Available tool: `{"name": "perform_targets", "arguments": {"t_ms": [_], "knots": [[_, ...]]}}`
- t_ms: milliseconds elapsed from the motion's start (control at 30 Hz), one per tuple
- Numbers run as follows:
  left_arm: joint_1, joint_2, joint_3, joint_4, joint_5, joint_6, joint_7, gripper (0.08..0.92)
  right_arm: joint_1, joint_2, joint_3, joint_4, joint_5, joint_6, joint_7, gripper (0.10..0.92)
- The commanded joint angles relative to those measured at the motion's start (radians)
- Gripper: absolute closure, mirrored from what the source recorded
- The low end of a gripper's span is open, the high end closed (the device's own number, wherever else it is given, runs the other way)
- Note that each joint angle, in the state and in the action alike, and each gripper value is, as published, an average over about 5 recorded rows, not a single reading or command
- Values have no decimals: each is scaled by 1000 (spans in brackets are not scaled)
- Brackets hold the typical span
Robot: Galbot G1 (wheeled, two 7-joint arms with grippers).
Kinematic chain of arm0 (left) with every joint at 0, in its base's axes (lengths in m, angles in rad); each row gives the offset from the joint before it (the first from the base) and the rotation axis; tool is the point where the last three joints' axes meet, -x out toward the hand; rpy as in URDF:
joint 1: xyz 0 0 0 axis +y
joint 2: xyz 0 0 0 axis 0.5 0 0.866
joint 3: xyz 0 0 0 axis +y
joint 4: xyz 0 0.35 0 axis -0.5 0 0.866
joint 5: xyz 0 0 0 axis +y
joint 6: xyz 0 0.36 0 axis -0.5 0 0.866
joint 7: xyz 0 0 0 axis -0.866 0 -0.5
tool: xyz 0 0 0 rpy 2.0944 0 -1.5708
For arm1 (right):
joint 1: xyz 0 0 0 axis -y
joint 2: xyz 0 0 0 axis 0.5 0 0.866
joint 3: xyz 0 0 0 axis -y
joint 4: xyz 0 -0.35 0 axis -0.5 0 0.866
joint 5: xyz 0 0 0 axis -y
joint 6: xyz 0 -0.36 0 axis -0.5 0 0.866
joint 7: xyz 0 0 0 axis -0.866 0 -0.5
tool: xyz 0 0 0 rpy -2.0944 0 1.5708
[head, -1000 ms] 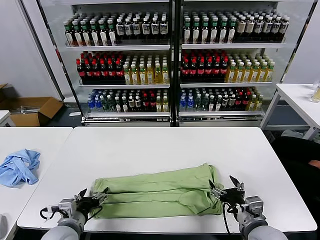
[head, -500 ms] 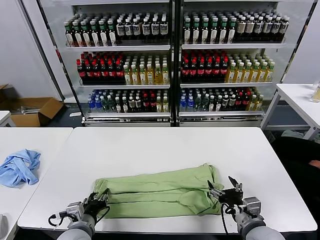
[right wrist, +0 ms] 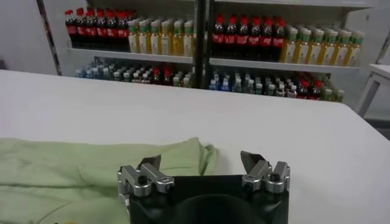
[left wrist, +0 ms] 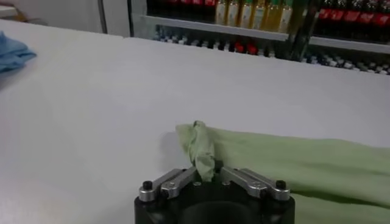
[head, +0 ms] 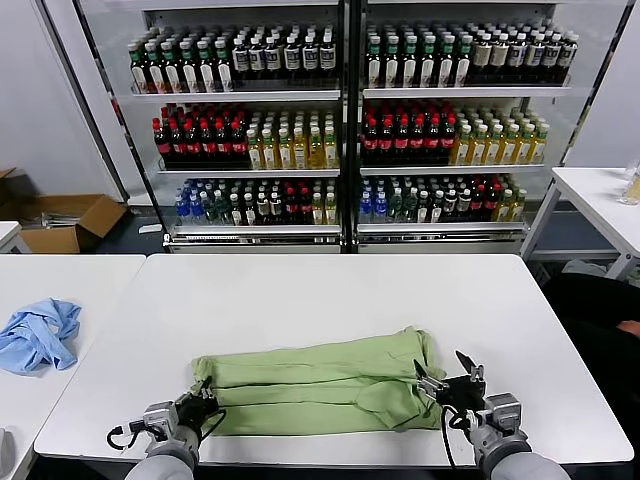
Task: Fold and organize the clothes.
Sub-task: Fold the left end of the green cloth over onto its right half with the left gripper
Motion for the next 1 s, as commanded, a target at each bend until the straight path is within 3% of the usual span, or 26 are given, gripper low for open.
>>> {"name": "perform_targets", "arguments": {"t_ms": [33,300,433,567,767,867,1000], "knots": [[10,73,-161,-60,207,36,44,907,6,-10,5,10,0,-2,-1,203],[76,221,-491,-13,308,68,99,907,28,-23,15,4,3,-2,-3,203],[69,248,-545,-1,258,71,101,907,38,-25,15,-1,4,-2,-4,203],[63,212,-451,-107,10,71,94,907,40,-24,16,-6,3,-2,-4,202],[60,61,-132,-320,-174,71,116,907,28,-19,26,-9,1,-2,-3,203],[23,-1,-1,-311,-170,71,129,907,19,-15,29,-5,-3,0,-2,202],[-55,-67,64,-211,-193,70,139,907,3,-12,31,6,-5,2,-1,203]]}}
